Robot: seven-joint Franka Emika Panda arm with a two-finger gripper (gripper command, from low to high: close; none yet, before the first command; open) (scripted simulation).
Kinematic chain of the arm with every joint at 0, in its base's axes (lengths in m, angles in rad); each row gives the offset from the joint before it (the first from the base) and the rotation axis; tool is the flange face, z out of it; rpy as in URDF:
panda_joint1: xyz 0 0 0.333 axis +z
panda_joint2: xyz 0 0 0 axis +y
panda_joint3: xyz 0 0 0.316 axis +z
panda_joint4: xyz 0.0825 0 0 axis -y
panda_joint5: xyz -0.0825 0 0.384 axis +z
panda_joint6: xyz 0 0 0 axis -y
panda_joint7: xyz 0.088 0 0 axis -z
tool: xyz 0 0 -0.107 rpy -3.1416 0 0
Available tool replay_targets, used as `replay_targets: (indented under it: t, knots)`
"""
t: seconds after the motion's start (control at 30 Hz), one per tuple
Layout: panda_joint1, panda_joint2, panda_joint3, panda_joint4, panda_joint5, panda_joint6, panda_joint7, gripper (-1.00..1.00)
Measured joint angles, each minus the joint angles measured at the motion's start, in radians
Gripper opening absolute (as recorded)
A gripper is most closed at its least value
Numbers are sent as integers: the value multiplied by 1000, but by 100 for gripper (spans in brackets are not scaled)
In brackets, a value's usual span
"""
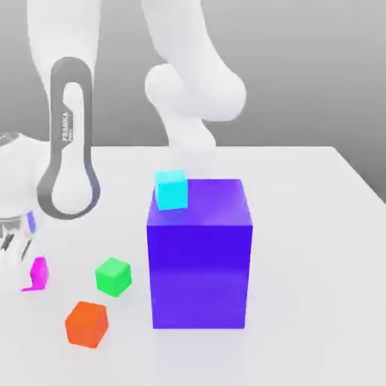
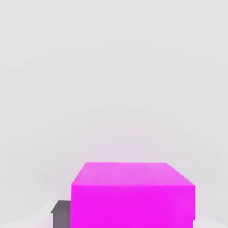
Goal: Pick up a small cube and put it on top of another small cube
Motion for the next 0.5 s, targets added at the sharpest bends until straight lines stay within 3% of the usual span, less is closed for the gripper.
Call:
replay_targets:
  t: [0.1,0.27,0.5]
  knots:
    - [30,-108,-46,-27,-94,-78,68,-100]
    - [86,-293,-21,-146,-261,-135,125,-100]
    - [171,-540,53,-329,-327,-198,78,-100]
